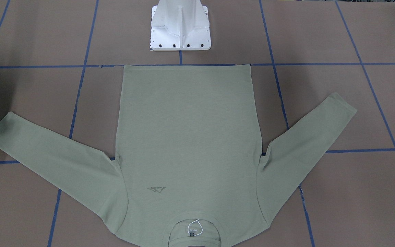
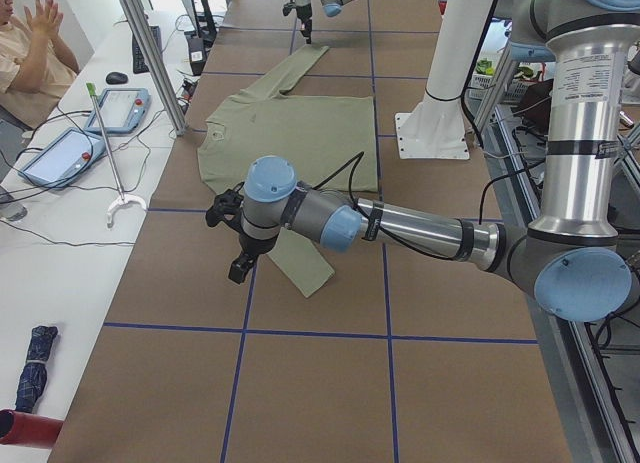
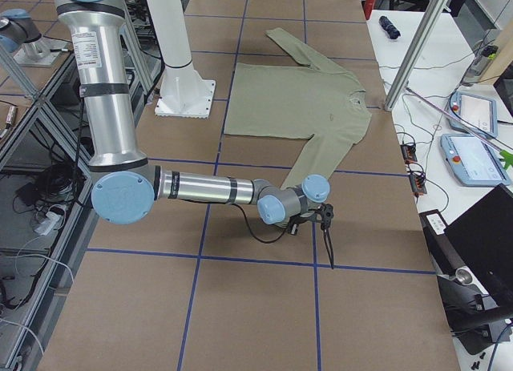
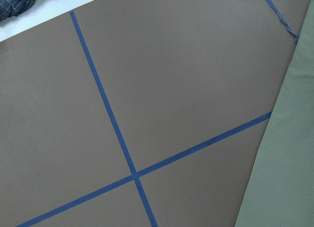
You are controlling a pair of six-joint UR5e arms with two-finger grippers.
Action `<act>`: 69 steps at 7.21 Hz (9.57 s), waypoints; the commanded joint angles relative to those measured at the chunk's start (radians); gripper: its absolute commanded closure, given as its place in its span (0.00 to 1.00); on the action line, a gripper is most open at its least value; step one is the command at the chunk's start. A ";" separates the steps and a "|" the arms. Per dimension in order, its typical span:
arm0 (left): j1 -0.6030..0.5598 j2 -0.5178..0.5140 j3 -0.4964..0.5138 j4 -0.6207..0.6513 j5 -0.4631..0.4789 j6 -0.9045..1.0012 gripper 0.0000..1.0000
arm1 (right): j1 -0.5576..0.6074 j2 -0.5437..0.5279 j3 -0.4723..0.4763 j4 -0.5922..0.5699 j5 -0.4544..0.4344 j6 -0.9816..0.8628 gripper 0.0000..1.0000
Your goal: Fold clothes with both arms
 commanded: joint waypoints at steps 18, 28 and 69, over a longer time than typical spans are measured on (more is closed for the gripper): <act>0.000 0.000 -0.002 0.003 -0.004 0.000 0.00 | -0.585 1.115 -0.369 0.159 -0.610 0.990 1.00; 0.002 0.000 0.014 -0.003 -0.002 -0.002 0.00 | -0.610 1.225 -0.476 0.183 -0.748 0.996 0.05; 0.788 -0.930 0.557 -0.627 0.266 -1.471 1.00 | -0.161 0.222 0.340 0.126 -0.328 0.706 0.00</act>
